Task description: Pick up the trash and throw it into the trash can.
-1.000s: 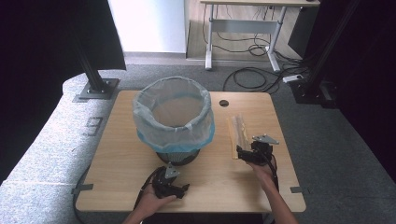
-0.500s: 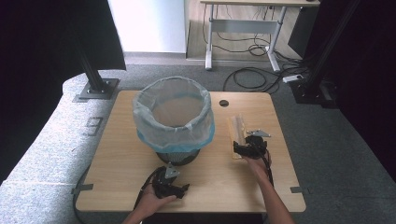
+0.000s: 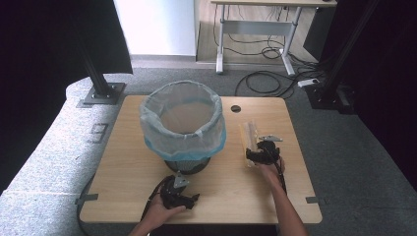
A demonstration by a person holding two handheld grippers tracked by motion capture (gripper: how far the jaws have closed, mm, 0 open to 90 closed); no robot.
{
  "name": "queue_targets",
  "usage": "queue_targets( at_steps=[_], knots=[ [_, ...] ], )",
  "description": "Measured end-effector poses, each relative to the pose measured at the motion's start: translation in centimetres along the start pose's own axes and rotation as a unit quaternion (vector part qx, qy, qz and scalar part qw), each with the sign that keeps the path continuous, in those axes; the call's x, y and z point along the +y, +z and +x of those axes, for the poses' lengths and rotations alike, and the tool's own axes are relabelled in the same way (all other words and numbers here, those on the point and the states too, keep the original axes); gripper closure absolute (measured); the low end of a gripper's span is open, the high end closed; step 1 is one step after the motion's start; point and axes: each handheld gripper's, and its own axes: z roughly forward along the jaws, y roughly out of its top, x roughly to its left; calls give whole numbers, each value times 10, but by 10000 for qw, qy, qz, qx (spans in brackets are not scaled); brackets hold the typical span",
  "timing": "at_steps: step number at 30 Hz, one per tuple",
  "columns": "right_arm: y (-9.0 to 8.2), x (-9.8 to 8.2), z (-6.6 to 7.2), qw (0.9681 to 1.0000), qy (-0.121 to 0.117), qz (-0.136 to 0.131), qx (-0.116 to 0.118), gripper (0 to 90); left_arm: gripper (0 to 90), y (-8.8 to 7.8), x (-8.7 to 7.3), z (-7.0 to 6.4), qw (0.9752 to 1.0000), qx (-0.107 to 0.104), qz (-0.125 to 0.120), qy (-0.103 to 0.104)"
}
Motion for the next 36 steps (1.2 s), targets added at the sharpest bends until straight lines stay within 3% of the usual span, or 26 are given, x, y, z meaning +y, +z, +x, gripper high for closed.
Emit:
queue_targets(
  at_steps=[5, 13, 17, 19, 28, 30, 36],
  knots=[
    [2, -2, 2, 10000, -42, 45, 12, 207, 147, 0, 0, 0, 10000, 1, 0, 0],
    [7, -6, 5, 9995, -189, 238, -63, 351, 147, 0, 0, 0, 10000, 2, -2, -2],
    [6, -5, 4, 9996, -154, 230, 3, 481, 147, 0, 0, 0, 10000, 1, 0, 0],
    [4, -5, 5, 9994, -243, 235, 57, 607, 147, 0, 0, 0, 10000, 2, -2, -2],
    [-2, -5, 4, 9982, -437, 272, 305, 824, 147, 0, 0, 0, 10000, 3, -1, -2],
    [-9, -6, 0, 9979, -469, 128, 425, 873, 147, 0, 0, 0, 10000, -2, -1, -1],
    [-23, -10, -12, 9973, -525, 92, 507, 878, 147, 0, 0, 0, 10000, -2, 1, 2]
  ],
)
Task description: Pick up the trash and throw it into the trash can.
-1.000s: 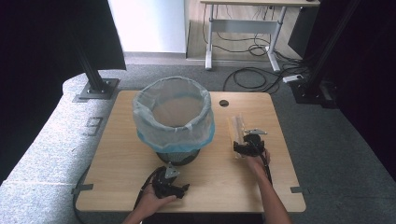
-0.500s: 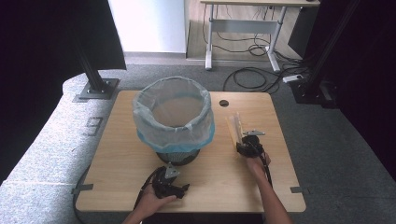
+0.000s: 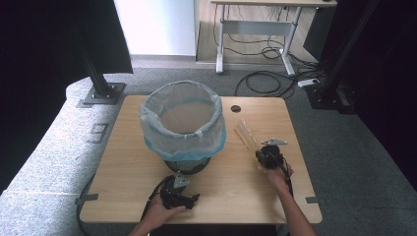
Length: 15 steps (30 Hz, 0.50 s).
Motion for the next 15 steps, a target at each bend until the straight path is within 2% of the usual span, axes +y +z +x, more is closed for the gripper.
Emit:
queue_targets(
  at_steps=[3, 7, 15],
  knots=[
    [-9, -4, -7, 9999, 85, -62, 19, 878, 147, 0, 0, 0, 10000, 0, -1, 1],
    [-23, -9, -14, 9992, 262, -269, 127, 879, 147, 0, 0, 0, 10000, 0, 0, 0],
    [-38, -5, -15, 9967, 429, -590, 346, 879, 147, 0, 0, 0, 10000, 1, -4, 0]
  ],
)
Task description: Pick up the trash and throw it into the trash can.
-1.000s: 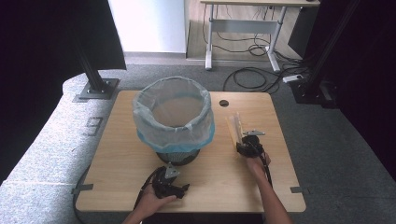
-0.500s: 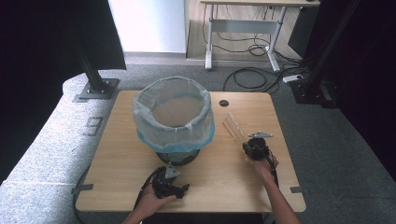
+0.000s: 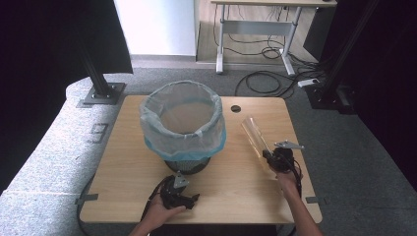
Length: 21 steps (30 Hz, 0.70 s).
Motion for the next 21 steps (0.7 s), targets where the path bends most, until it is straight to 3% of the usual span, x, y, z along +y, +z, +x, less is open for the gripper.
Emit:
queue_targets(
  at_steps=[7, 21],
  knots=[
    [-9, 7, 2, 9996, 131, -252, 64, 879, 147, 0, 0, 0, 10000, 2, -1, -2],
    [-20, 16, 11, 9985, 107, -519, 136, 879, 147, 0, 0, 0, 10000, 1, 0, -1]
  ],
)
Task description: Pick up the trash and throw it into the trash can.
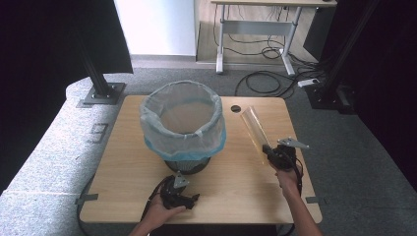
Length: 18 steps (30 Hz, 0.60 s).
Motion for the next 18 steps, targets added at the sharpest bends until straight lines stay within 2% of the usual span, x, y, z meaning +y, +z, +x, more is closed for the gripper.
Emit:
queue_targets(
  at_steps=[18],
  knots=[
    [-7, 11, 19, 9994, -145, -226, 197, 878, 147, 0, 0, 0, 10000, 4, 5, 9]
  ],
)
